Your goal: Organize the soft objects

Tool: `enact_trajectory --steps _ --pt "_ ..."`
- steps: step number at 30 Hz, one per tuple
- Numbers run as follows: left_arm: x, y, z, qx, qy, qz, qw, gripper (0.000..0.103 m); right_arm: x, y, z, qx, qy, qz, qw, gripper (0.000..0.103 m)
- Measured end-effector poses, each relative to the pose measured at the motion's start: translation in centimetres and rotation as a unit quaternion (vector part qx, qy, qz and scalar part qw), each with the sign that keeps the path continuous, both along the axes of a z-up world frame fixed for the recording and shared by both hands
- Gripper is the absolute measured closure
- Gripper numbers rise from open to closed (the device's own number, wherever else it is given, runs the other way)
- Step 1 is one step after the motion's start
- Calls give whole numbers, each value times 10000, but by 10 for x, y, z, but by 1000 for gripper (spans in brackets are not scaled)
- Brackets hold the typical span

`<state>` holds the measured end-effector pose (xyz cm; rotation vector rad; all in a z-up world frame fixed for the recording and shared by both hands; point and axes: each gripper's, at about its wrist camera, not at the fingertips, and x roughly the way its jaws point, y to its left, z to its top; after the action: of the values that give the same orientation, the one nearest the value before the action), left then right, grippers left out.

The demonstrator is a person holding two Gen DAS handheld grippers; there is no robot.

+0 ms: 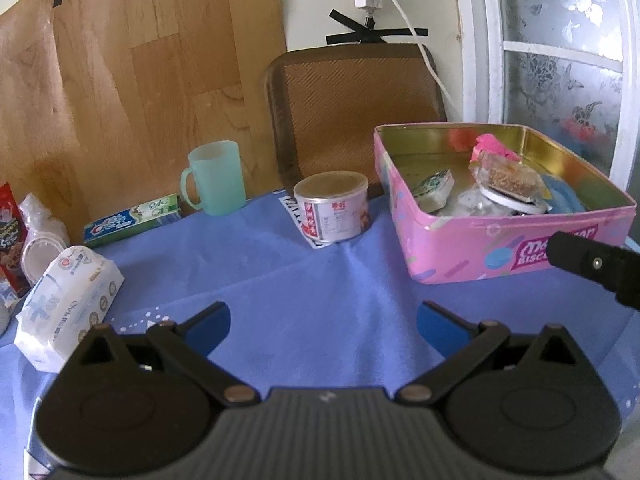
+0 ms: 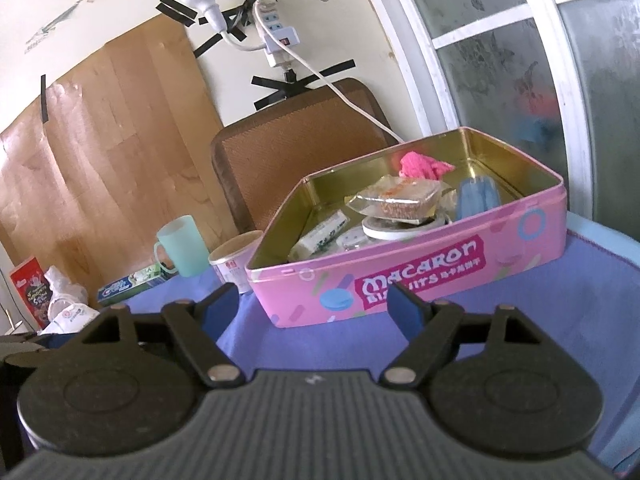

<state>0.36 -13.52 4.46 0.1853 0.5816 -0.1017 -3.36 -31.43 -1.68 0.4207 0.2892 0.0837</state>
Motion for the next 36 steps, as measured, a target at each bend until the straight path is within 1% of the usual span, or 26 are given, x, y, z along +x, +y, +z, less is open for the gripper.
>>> enact_trajectory --steps 13,24,36 --pt "1 -7 -9 272 164 29 9995 0 2 -3 -5 157 132 -76 9998 20" --pt "3 -7 -14 242 473 8 9986 0 1 0 -9 267 232 -120 9993 19" --pt "0 -10 -15 238 528 -6 9983 0 1 0 -10 319 275 -141 9990 19"
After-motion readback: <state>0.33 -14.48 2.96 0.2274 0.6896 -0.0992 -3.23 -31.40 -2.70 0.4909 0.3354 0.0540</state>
